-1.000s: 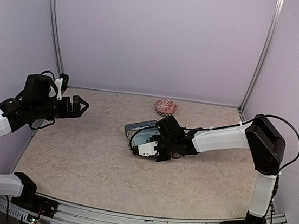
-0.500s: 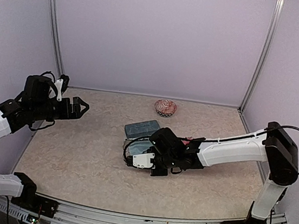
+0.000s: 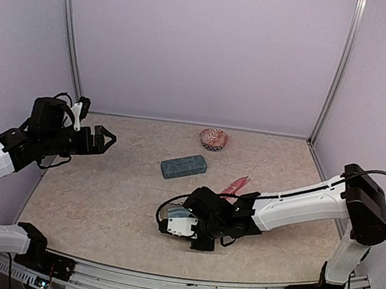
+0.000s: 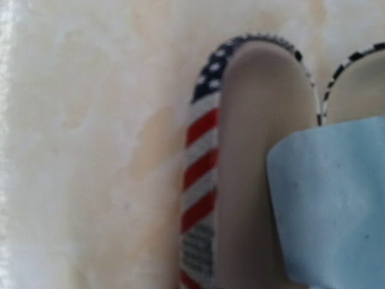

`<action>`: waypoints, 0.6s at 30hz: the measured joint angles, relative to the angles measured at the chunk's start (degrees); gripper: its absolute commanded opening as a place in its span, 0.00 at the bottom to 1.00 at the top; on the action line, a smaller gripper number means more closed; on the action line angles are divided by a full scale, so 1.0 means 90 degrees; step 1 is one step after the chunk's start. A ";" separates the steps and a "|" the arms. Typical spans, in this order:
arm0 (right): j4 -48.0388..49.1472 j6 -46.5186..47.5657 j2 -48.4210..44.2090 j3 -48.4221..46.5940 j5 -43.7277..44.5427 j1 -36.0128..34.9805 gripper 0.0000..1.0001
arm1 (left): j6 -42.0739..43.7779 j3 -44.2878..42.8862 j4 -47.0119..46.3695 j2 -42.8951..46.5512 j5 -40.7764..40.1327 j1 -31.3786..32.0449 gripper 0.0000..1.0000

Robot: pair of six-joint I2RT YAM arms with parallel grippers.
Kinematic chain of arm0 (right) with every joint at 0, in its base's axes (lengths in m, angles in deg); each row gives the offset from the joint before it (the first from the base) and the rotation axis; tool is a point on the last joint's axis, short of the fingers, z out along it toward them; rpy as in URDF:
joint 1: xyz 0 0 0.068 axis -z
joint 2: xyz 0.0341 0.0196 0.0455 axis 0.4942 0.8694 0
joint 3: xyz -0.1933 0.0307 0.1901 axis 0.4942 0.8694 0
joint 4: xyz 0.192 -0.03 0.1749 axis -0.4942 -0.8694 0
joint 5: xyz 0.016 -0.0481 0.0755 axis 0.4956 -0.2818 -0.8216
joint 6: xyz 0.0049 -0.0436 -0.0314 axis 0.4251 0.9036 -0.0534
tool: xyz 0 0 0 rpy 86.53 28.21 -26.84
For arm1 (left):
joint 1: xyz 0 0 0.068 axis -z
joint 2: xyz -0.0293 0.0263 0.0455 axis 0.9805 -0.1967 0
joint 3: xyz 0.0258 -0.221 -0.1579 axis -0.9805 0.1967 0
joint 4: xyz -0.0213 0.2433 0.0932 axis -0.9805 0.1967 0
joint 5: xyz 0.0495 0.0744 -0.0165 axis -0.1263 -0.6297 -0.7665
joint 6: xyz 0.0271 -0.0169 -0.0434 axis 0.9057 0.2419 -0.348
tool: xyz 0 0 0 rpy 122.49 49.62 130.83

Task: Organize the sunglasses
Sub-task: Move the opened sunglasses case to the center of the board.

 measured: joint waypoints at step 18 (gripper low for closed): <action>-0.0058 -0.0342 0.0265 -0.0160 0.0134 -0.0044 0.26 | -0.0007 0.0027 -0.0010 -0.0019 0.0049 0.0000 0.99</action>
